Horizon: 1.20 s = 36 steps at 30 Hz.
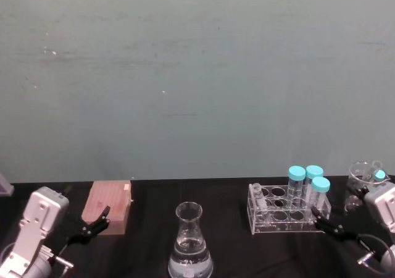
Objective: Pour the liquid from the test tube into the beaker using one hand.
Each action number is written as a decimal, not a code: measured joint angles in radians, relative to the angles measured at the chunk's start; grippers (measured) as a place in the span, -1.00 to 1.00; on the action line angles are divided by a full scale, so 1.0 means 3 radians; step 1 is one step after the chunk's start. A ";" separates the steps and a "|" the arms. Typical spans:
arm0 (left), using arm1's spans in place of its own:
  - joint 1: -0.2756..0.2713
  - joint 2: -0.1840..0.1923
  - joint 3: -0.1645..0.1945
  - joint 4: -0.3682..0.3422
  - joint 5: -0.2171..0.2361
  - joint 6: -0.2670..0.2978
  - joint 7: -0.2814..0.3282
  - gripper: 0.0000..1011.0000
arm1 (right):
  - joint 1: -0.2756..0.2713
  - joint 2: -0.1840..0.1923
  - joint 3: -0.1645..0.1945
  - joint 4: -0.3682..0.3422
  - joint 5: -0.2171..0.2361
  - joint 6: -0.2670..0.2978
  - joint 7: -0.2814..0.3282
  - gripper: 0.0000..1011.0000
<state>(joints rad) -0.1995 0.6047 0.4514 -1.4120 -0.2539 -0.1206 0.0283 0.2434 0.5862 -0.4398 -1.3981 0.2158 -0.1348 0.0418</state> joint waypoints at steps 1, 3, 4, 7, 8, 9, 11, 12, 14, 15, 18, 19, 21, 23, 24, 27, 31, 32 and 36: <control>0.0000 0.0000 0.0000 0.0000 0.0000 0.0000 0.0000 0.98 | 0.0043 -0.0018 -0.0005 0.0023 -0.0009 -0.0014 0.0055 0.98; 0.0000 0.0000 0.0000 0.0000 0.0000 0.0000 0.0000 0.98 | 0.0086 -0.0038 -0.0006 0.0053 -0.0007 -0.0025 0.0117 0.98; 0.0000 0.0000 0.0000 0.0000 0.0000 0.0000 0.0000 0.98 | 0.0135 -0.0064 -0.0007 0.0096 0.0013 -0.0029 0.0194 0.98; 0.0000 0.0000 0.0000 0.0000 0.0000 0.0000 0.0000 0.98 | 0.0228 -0.0112 -0.0010 0.0190 0.0058 -0.0031 0.0322 0.98; 0.0000 0.0000 0.0000 0.0000 0.0000 0.0000 0.0000 0.98 | 0.0293 -0.0147 -0.0011 0.0263 0.0092 -0.0031 0.0416 0.98; 0.0000 0.0000 0.0000 0.0000 0.0000 0.0000 0.0000 0.98 | 0.0327 -0.0165 -0.0011 0.0306 0.0112 -0.0030 0.0461 0.98; 0.0000 0.0000 0.0000 0.0000 0.0000 0.0000 0.0000 0.98 | 0.0437 -0.0225 -0.0012 0.0445 0.0172 -0.0022 0.0612 0.98; 0.0000 0.0000 0.0000 0.0000 0.0000 0.0000 0.0000 0.98 | 0.0462 -0.0238 -0.0012 0.0477 0.0184 -0.0019 0.0649 0.98; 0.0000 0.0000 0.0000 0.0000 0.0000 0.0000 0.0000 0.98 | 0.0525 -0.0271 -0.0012 0.0563 0.0210 -0.0017 0.0733 0.98; 0.0000 0.0000 0.0000 0.0000 0.0000 0.0000 0.0000 0.98 | 0.0590 -0.0303 -0.0012 0.0642 0.0227 -0.0016 0.0807 0.98; 0.0000 0.0000 0.0000 0.0000 0.0000 0.0000 0.0000 0.98 | 0.0697 -0.0358 -0.0014 0.0781 0.0243 -0.0021 0.0933 0.98; 0.0000 0.0000 0.0000 0.0000 0.0000 0.0000 0.0000 0.98 | 0.0716 -0.0368 -0.0015 0.0808 0.0243 -0.0024 0.0952 0.98; 0.0000 0.0000 0.0000 0.0000 0.0000 0.0000 0.0000 0.98 | 0.0773 -0.0402 -0.0019 0.0882 0.0239 -0.0037 0.1016 0.98; 0.0000 0.0000 0.0000 0.0000 0.0000 0.0000 0.0000 0.98 | 0.0812 -0.0429 -0.0021 0.0934 0.0220 -0.0050 0.1065 0.98; 0.0000 0.0000 0.0000 0.0000 0.0000 0.0000 0.0000 0.98 | 0.0812 -0.0429 -0.0021 0.0934 0.0220 -0.0050 0.1065 0.98; 0.0000 0.0000 0.0000 0.0000 0.0000 0.0000 0.0000 0.98 | 0.0852 -0.0462 -0.0024 0.0976 0.0179 -0.0077 0.1121 0.98; 0.0000 0.0000 0.0000 0.0000 0.0000 0.0000 0.0000 0.98 | 0.0879 -0.0488 -0.0032 0.0995 0.0130 -0.0104 0.1176 0.98; 0.0000 0.0000 0.0000 0.0000 0.0000 0.0000 0.0000 0.98 | 0.0888 -0.0498 -0.0037 0.1002 0.0112 -0.0112 0.1198 0.98; 0.0000 0.0000 0.0000 0.0000 0.0000 0.0000 0.0000 0.98 | 0.0915 -0.0524 -0.0050 0.1031 0.0075 -0.0126 0.1258 0.98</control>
<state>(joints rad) -0.1995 0.6047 0.4514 -1.4120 -0.2539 -0.1205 0.0283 0.5178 0.4290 -0.4549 -1.0888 0.2383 -0.1725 0.4192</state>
